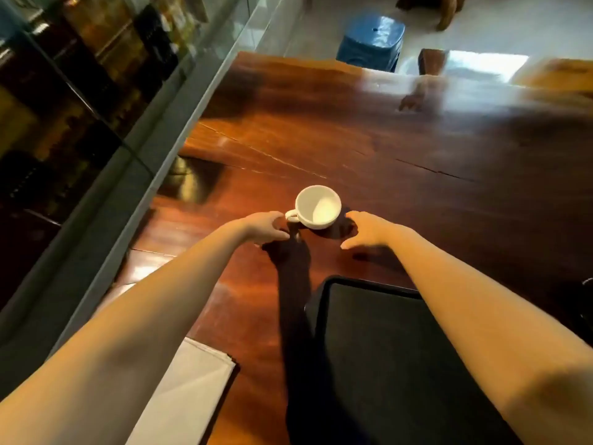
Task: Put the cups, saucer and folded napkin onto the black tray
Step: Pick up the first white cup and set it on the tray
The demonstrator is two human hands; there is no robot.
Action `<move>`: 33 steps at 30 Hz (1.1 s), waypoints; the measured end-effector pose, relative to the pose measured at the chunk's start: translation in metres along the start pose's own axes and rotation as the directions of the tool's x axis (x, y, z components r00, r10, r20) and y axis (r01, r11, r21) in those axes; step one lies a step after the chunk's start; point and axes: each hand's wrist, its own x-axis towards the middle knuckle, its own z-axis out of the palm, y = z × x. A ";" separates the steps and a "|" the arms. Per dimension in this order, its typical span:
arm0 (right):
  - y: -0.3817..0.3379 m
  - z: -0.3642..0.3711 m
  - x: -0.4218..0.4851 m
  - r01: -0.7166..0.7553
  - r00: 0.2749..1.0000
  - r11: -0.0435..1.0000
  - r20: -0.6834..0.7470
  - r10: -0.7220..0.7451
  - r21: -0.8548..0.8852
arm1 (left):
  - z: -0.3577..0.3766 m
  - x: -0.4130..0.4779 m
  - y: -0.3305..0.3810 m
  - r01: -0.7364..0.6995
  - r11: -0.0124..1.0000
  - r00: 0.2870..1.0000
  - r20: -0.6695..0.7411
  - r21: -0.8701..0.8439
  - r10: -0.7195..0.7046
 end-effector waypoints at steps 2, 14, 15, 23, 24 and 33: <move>-0.007 -0.006 0.008 0.066 0.997 0.994 -0.034 -0.063 0.091 | -0.003 0.009 0.004 -0.039 0.991 0.998 -0.060 -0.127 0.032; -0.023 -0.003 0.022 0.284 0.950 0.879 -0.235 -0.205 0.383 | 0.007 0.033 0.010 -0.274 0.887 0.948 -0.260 -0.372 0.184; -0.023 -0.002 0.020 0.281 0.950 0.874 -0.244 -0.195 0.396 | 0.007 0.033 0.011 -0.275 0.887 0.947 -0.265 -0.371 0.182; -0.011 -0.006 -0.021 0.291 0.937 0.854 -0.307 -0.164 0.430 | 0.015 0.014 0.035 -0.323 0.858 0.936 -0.265 -0.399 0.230; -0.009 -0.007 -0.029 0.294 0.934 0.850 -0.321 -0.158 0.436 | 0.018 0.010 0.040 -0.337 0.849 0.933 -0.268 -0.407 0.241; 0.038 -0.010 -0.122 0.309 0.906 0.825 -0.411 -0.103 0.474 | 0.064 -0.050 0.106 -0.438 0.772 0.895 -0.304 -0.461 0.327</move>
